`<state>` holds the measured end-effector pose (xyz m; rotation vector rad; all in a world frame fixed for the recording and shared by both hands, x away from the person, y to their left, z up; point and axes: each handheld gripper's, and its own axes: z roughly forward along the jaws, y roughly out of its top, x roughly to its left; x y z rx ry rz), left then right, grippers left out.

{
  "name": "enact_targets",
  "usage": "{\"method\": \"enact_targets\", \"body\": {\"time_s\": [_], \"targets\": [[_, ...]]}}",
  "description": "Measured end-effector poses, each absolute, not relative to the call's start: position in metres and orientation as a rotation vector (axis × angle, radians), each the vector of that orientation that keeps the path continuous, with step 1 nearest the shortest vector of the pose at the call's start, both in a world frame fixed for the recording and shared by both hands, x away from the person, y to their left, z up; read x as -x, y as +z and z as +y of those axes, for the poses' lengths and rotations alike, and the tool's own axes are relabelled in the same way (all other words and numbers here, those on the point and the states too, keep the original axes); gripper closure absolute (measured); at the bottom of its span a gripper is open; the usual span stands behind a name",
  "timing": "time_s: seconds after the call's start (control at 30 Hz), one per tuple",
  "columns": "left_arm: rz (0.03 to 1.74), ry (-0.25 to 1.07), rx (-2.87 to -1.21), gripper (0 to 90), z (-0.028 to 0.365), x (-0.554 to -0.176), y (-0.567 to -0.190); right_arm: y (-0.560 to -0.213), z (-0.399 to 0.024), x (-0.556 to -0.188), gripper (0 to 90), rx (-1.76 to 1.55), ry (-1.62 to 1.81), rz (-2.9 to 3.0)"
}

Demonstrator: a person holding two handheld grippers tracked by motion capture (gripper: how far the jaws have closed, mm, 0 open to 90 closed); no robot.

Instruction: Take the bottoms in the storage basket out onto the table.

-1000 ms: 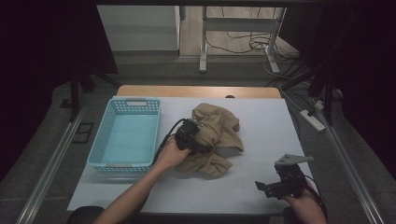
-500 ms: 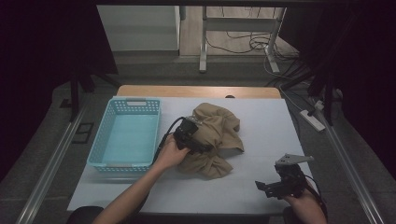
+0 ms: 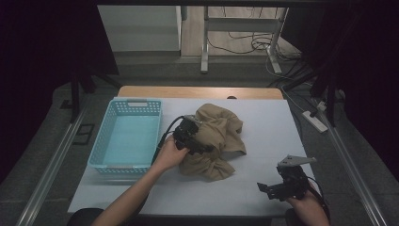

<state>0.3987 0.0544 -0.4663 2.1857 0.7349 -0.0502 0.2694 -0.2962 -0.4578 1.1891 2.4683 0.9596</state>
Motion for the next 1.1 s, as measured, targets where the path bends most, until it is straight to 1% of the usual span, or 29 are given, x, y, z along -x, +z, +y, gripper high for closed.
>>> {"method": "enact_targets", "body": {"time_s": [0.3,0.6,1.1], "targets": [[0.721,-0.046,-2.163,0.0,0.059,-0.395,-0.46,-0.458,-0.296,-0.269,1.1,-1.183,0.958,2.47],[0.705,-0.087,-2.132,0.0,0.064,-0.395,-0.459,-0.457,-0.297,-0.269,1.1,-1.187,0.967,2.467],[0.685,-0.059,-2.108,0.0,0.07,-0.389,-0.449,-0.457,-0.297,-0.269,1.1,-1.18,0.967,2.467]]}}
